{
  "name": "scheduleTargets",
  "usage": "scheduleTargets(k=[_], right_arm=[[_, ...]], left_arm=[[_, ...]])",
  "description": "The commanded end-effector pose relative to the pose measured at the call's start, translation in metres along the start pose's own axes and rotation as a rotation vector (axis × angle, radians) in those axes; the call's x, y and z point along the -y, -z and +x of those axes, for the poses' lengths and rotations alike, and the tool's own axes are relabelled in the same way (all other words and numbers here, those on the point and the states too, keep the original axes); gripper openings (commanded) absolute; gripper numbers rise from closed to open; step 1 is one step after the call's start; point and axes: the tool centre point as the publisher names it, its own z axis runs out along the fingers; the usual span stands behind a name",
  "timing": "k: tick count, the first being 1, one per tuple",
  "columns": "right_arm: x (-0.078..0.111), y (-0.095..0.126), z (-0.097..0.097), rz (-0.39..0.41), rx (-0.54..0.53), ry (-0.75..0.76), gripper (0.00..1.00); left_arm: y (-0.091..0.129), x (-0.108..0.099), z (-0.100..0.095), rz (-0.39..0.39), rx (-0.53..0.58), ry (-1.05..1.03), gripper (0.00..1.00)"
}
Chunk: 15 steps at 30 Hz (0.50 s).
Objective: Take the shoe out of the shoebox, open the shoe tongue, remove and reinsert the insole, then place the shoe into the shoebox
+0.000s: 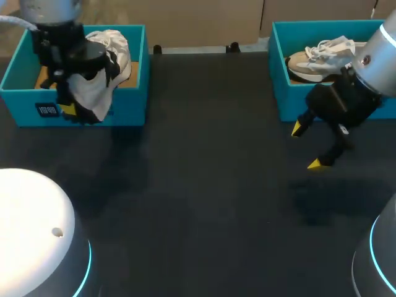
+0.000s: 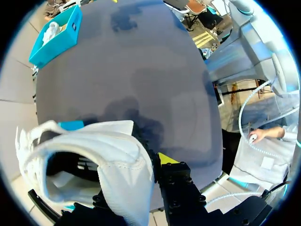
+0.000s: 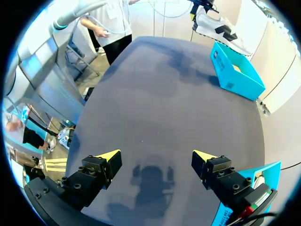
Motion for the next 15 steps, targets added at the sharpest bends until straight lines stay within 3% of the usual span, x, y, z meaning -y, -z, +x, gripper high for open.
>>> scheduleTargets(k=[1,8,13,15], right_arm=[[0.000,-0.001,0.000,0.003,0.000,0.000,1.00],[0.000,-0.001,0.000,0.003,0.000,0.000,1.00],[0.000,-0.001,0.000,0.003,0.000,0.000,1.00],[0.000,-0.001,0.000,0.003,0.000,0.000,1.00]], left_arm=[[0.004,-0.028,0.009,0.012,0.029,0.006,0.00],[0.015,-0.063,0.023,0.012,0.073,-0.002,0.00],[0.017,-0.088,0.025,0.011,0.042,0.047,0.00],[0.017,-0.088,0.025,0.011,0.042,0.047,0.00]])
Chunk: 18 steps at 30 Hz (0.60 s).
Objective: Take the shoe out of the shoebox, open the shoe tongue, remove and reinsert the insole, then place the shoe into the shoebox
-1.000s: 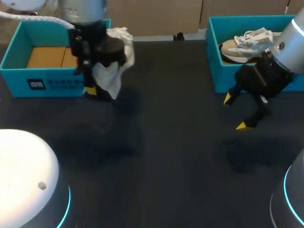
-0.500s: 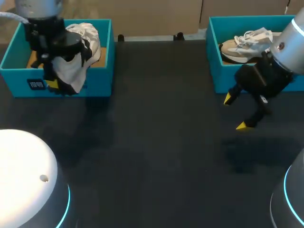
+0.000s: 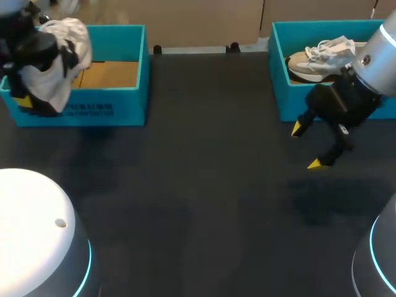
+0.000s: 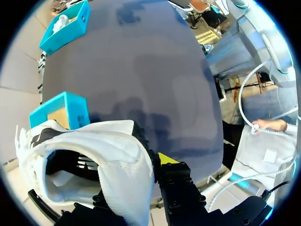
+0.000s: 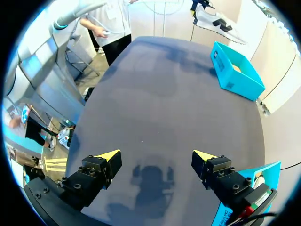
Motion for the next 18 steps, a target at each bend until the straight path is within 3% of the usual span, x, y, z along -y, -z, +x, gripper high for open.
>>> scheduleTargets(k=[1,18], right_arm=[[-0.0001,-0.0012,-0.0004,0.003,0.000,0.000,1.00],[-0.0001,-0.0012,-0.0004,0.003,0.000,0.000,1.00]], left_arm=[[0.0016,-0.0083,0.0011,0.015,0.003,-0.003,0.00],[0.0005,-0.0078,0.0002,0.011,-0.012,-0.029,0.00]])
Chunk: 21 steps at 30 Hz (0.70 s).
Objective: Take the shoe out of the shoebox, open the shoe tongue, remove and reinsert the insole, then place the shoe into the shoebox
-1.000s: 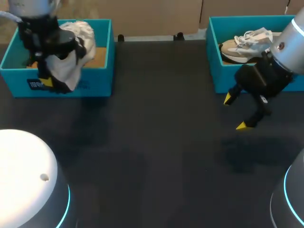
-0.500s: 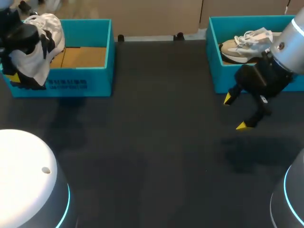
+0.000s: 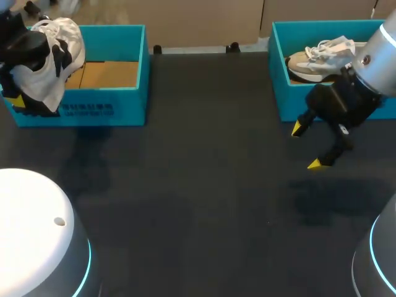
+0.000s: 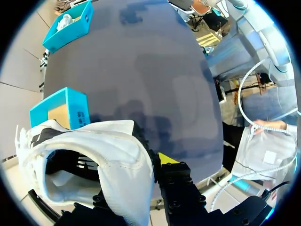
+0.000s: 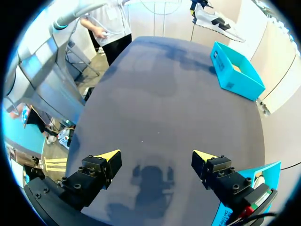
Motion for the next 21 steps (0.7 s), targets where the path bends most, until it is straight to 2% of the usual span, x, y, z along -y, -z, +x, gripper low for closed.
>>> scheduleTargets(k=[1,12,17,21], right_arm=[[0.000,-0.001,0.000,0.003,0.000,0.000,1.00],[0.000,-0.001,0.000,0.003,0.000,0.000,1.00],[0.000,-0.001,0.000,0.003,0.000,0.000,1.00],[0.000,-0.001,0.000,0.003,0.000,0.000,1.00]], left_arm=[[0.000,-0.002,-0.003,-0.022,-0.004,-0.007,0.00],[0.001,-0.039,-0.027,-0.060,0.047,0.046,0.00],[-0.001,-0.058,-0.046,-0.112,0.047,0.058,0.00],[-0.005,-0.076,-0.064,-0.119,0.059,0.071,0.00]])
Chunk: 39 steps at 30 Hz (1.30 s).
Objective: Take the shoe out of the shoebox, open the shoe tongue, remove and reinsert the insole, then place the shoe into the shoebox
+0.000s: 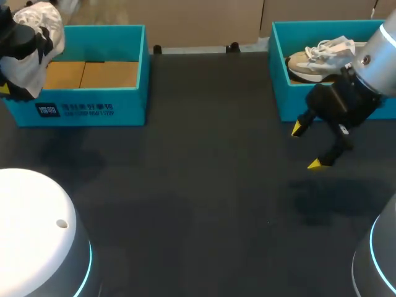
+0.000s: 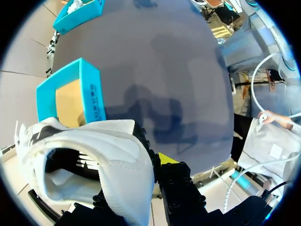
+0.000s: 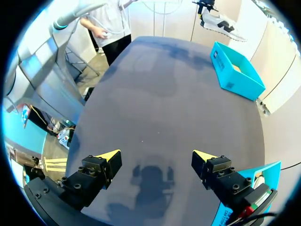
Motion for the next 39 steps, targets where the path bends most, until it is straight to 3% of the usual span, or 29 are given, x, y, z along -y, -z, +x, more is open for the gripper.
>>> scheduleTargets(k=[1,16,23,30,39], right_arm=[[0.000,-0.001,0.000,0.003,0.000,0.000,1.00],[0.000,-0.001,0.000,0.003,0.000,0.000,1.00],[0.000,-0.001,0.000,0.003,0.000,0.000,1.00],[0.000,-0.001,0.000,0.003,0.000,0.000,1.00],[0.000,-0.001,0.000,0.003,0.000,0.000,1.00]], left_arm=[[-0.007,-0.014,-0.023,0.022,-0.020,0.008,0.00],[-0.023,-0.081,-0.086,0.009,-0.017,0.050,0.00],[-0.028,-0.095,-0.102,0.032,0.009,-0.015,0.00],[-0.031,-0.099,-0.120,0.004,0.017,-0.075,0.00],[-0.031,-0.099,-0.120,0.008,0.014,-0.060,0.00]])
